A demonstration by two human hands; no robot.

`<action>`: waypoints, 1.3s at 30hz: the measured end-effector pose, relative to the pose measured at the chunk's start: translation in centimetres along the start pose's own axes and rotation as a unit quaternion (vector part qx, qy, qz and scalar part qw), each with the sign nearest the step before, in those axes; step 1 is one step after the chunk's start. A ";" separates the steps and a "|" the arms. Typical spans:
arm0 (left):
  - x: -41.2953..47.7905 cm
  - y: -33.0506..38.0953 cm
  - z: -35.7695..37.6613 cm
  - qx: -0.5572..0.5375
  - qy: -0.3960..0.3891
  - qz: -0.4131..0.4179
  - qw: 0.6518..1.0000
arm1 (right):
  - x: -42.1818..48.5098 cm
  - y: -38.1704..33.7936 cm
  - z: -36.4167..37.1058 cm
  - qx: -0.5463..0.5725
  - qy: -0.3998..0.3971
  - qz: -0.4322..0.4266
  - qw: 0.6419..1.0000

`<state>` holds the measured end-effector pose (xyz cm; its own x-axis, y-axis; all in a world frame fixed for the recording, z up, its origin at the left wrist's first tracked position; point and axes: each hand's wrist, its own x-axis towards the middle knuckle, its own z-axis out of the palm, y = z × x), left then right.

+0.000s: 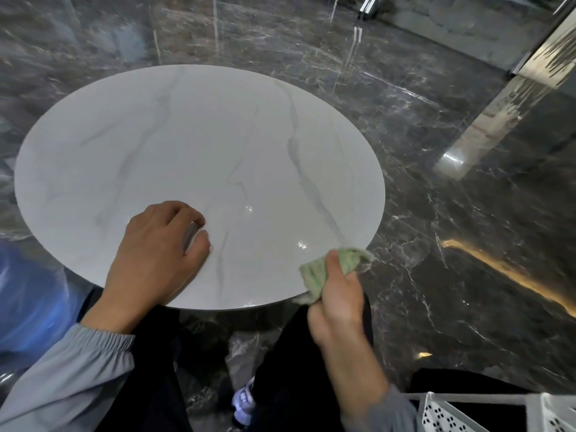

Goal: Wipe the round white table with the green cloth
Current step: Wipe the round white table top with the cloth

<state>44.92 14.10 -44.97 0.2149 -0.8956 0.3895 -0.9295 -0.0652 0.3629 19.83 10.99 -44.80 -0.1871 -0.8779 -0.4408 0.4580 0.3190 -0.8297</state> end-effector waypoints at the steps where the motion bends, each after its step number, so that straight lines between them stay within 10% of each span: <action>1: 0.0 0.0 0.0 0.000 0.000 -0.001 1.000 | -2.1 1.4 0.5 0.010 -0.024 0.017 1.000; 8: 0.0 -0.3 0.4 0.001 0.015 0.015 1.000 | -6.7 3.9 1.4 0.048 -0.080 0.116 0.989; 19: 0.0 -0.3 0.3 -0.007 0.018 0.012 1.000 | 1.6 -1.7 0.3 0.077 0.054 0.007 0.996; 28: -0.2 -0.4 0.3 -0.003 0.019 0.016 1.000 | -6.4 4.5 2.2 0.084 -0.039 0.133 0.987; 39: -0.1 -0.3 0.2 -0.009 0.018 0.015 1.000 | 8.6 -5.4 -0.9 -0.035 0.070 -0.041 0.996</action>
<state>45.13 14.13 -45.26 0.1973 -0.8802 0.4317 -0.9306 -0.0296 0.3649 14.98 2.00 -44.45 -0.3431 -0.8451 -0.4099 0.3749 0.2769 -0.8847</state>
